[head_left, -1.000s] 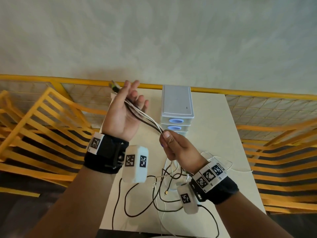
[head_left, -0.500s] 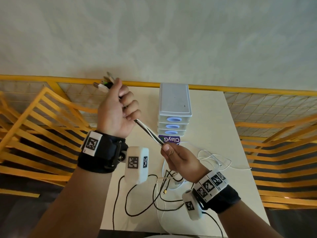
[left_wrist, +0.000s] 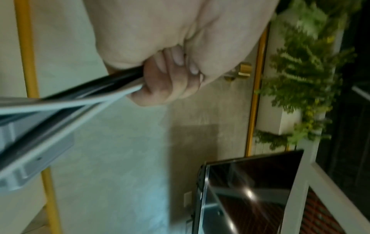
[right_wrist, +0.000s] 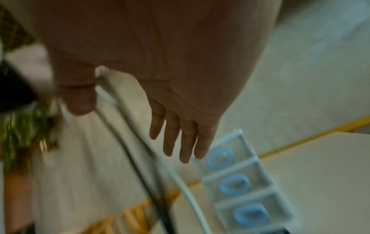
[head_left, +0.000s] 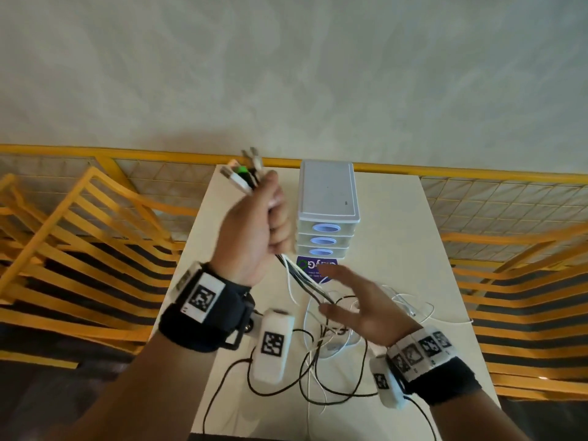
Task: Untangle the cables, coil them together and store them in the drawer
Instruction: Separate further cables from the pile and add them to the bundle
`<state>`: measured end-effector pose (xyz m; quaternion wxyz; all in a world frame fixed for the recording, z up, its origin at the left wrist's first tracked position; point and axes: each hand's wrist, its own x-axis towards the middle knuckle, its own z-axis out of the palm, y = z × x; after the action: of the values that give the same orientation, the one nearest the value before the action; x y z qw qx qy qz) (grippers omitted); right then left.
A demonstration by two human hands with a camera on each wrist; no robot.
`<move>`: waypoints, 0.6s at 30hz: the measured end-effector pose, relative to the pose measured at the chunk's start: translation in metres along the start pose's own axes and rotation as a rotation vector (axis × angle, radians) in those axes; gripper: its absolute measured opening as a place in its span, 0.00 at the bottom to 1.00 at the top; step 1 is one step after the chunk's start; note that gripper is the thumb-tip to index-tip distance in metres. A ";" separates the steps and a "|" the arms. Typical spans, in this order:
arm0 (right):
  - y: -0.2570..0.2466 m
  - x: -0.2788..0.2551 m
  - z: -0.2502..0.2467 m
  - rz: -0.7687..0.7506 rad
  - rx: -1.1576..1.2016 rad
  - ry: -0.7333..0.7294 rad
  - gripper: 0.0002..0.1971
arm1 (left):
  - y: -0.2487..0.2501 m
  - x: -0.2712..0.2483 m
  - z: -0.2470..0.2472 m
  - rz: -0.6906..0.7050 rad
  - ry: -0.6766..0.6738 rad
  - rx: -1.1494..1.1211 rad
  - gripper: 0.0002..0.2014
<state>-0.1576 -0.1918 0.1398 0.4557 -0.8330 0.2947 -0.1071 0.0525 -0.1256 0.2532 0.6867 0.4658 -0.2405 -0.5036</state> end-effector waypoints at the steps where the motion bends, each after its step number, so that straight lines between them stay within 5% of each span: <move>1: -0.013 0.002 -0.011 -0.057 0.044 0.040 0.37 | -0.007 -0.002 0.003 -0.001 -0.014 0.051 0.23; 6: -0.103 0.015 -0.054 -0.258 0.333 0.236 0.37 | -0.022 -0.010 0.019 0.060 -0.055 0.347 0.28; 11: -0.154 0.027 -0.081 -0.420 0.058 0.196 0.38 | -0.018 -0.025 0.033 0.103 -0.255 0.819 0.25; 15: -0.152 0.046 -0.077 -0.466 -0.208 0.151 0.15 | -0.024 -0.026 0.036 0.078 -0.259 0.804 0.20; 18: -0.146 0.052 -0.067 -0.527 -0.265 0.135 0.13 | -0.025 -0.027 0.036 0.029 -0.248 0.831 0.20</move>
<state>-0.0888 -0.2089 0.2926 0.2789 -0.9241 0.1094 -0.2374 0.0024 -0.1169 0.2514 0.4135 0.6352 -0.5102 -0.4064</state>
